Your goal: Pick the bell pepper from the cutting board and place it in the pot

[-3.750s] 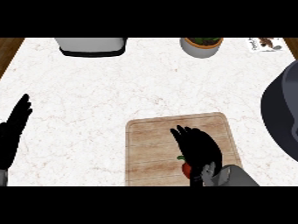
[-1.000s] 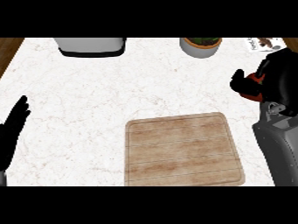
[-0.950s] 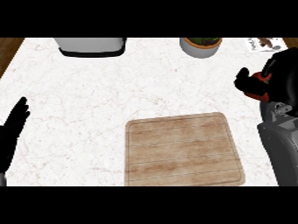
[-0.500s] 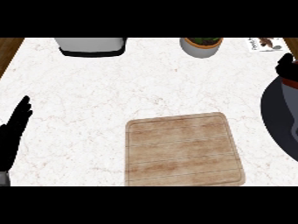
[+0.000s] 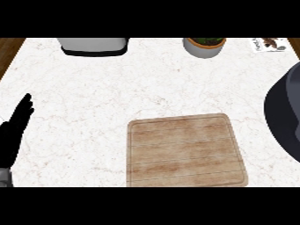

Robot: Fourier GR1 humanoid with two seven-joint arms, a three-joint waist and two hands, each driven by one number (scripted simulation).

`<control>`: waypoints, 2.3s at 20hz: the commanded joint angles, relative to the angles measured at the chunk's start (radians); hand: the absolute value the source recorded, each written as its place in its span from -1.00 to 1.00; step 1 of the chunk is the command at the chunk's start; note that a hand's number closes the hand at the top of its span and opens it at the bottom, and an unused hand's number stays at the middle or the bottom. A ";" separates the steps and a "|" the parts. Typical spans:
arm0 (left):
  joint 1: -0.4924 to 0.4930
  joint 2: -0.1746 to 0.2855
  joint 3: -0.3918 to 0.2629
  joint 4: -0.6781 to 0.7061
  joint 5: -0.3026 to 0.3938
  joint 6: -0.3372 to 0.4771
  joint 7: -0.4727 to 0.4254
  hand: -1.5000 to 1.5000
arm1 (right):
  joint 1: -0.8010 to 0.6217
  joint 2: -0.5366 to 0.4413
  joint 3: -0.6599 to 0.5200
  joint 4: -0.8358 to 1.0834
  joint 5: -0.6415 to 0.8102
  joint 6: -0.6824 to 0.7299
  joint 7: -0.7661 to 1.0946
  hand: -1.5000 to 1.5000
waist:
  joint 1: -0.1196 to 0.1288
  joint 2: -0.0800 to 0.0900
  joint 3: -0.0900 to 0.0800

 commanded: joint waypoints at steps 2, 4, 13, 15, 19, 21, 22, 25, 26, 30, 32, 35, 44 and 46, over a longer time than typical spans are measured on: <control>-0.027 -0.009 0.005 0.009 -0.013 0.004 0.020 0.00 | -0.008 -0.071 -0.063 0.210 -0.067 -0.062 -0.181 1.00 | -0.003 0.000 0.000; 0.006 -0.040 -0.020 0.033 -0.034 0.011 -0.048 0.00 | -0.075 -0.068 -0.048 0.362 -0.027 -0.128 -0.204 1.00 | 0.007 0.003 0.000; -0.025 -0.016 -0.003 -0.007 -0.003 -0.026 0.008 0.00 | -0.216 -0.134 -0.147 0.786 -0.070 -0.249 -0.368 -1.00 | 0.040 0.016 0.003; -0.026 -0.032 -0.016 -0.013 -0.018 -0.009 0.014 0.00 | -0.223 -0.145 -0.186 0.832 -0.118 -0.237 -0.422 -1.00 | 0.039 0.017 0.004; -0.020 -0.019 -0.003 0.001 -0.027 -0.013 -0.011 0.00 | -0.250 -0.168 -0.242 0.898 -0.182 -0.238 -0.516 -1.00 | 0.036 0.015 0.003; -0.022 -0.024 0.001 -0.004 -0.011 -0.021 -0.004 0.00 | -0.231 -0.147 -0.253 0.931 -0.193 -0.280 -0.575 -1.00 | 0.037 0.016 0.004; -0.035 -0.031 -0.011 -0.016 -0.023 -0.012 0.000 0.00 | -0.227 -0.153 -0.271 0.934 -0.210 -0.291 -0.607 -1.00 | 0.041 0.019 0.005; -0.018 -0.029 -0.009 -0.028 -0.029 -0.010 0.018 0.00 | -0.263 -0.141 -0.296 0.912 -0.249 -0.322 -0.655 -1.00 | 0.033 0.012 0.003; -0.010 -0.036 -0.014 0.019 -0.036 -0.012 -0.026 0.00 | -0.271 -0.123 -0.325 0.869 -0.286 -0.357 -0.703 -1.00 | 0.027 0.012 0.003; 0.008 -0.042 -0.015 -0.017 -0.035 -0.007 0.011 0.00 | -0.278 -0.065 -0.446 0.793 -0.447 -0.393 -0.844 -1.00 | 0.009 0.002 0.003; -0.002 -0.063 -0.037 -0.047 -0.054 0.014 0.040 0.00 | -0.266 -0.123 -0.491 0.814 -0.503 -0.329 -0.884 -1.00 | 0.009 0.005 0.003; -0.001 -0.035 0.011 0.006 -0.027 -0.012 -0.012 0.00 | -0.261 -0.162 -0.497 0.817 -0.550 -0.237 -0.862 -1.00 | 0.000 0.001 0.000; 0.008 -0.031 0.040 0.001 -0.019 -0.023 0.017 0.00 | -0.029 -0.095 -0.509 0.566 -0.728 -0.019 -0.830 -1.00 | -0.029 -0.010 -0.002; 0.017 -0.031 0.039 0.007 -0.026 -0.026 -0.023 0.00 | 0.049 -0.073 -0.519 0.469 -0.768 0.004 -0.813 -1.00 | -0.031 -0.011 -0.002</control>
